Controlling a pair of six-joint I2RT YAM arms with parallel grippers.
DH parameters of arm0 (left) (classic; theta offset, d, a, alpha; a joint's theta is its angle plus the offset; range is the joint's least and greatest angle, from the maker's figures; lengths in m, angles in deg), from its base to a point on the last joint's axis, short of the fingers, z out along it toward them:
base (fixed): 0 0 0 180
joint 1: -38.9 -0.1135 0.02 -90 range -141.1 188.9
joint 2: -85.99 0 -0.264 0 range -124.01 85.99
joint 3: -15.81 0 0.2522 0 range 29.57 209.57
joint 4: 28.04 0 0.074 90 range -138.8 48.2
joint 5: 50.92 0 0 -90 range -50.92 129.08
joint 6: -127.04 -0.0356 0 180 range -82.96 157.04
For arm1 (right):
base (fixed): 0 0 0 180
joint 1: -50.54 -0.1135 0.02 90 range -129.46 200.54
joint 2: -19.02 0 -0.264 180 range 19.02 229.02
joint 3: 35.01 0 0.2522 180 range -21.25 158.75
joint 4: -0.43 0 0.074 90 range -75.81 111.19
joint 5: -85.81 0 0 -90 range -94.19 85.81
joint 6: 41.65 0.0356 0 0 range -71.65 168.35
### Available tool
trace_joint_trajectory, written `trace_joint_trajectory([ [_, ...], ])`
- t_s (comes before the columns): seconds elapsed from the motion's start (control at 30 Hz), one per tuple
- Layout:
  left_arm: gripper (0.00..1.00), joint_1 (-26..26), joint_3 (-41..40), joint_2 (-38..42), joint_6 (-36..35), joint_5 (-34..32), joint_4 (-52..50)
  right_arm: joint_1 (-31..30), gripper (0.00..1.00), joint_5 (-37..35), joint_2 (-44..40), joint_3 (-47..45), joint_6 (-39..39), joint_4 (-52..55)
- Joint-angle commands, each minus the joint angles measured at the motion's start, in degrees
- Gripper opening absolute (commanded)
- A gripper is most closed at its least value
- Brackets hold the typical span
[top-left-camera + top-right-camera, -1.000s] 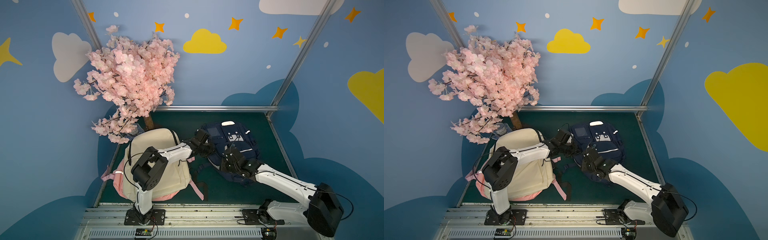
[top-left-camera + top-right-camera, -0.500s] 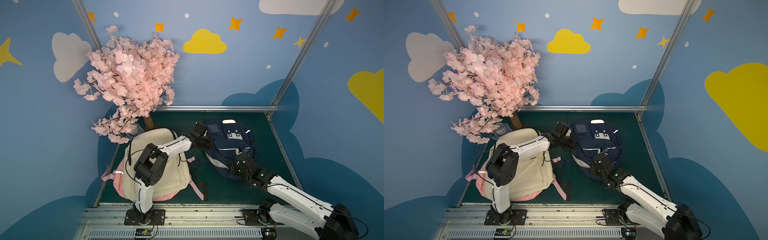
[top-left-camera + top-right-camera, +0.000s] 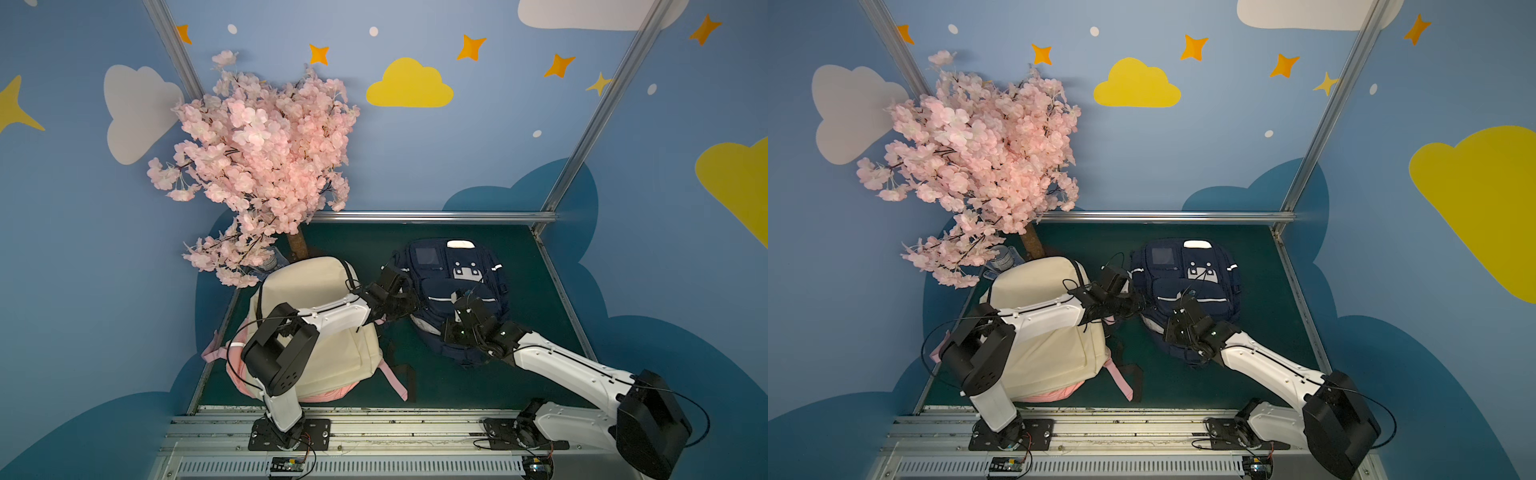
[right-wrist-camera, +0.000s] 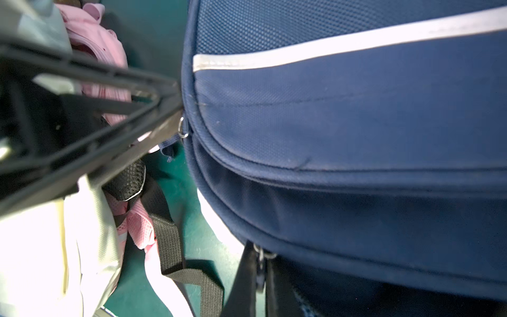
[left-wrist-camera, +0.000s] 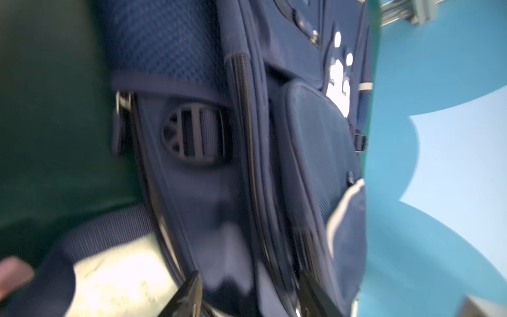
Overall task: Zip up the backpack
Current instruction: Zip the zipper on the backpack.
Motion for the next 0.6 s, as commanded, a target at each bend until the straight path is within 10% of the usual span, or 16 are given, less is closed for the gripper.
trace_joint_trajectory([
  [0.0, 0.58, 0.56, -1.81, 1.2, 3.17, 0.88, 8.42, -1.2, 0.0, 1.13, 0.83, 1.89, -0.56, -3.68],
  [0.57, 0.21, 3.34, -0.65, -3.92, 5.12, 0.89, 10.97, -4.48, 0.0, 1.22, 2.23, 4.41, -1.43, -4.47],
])
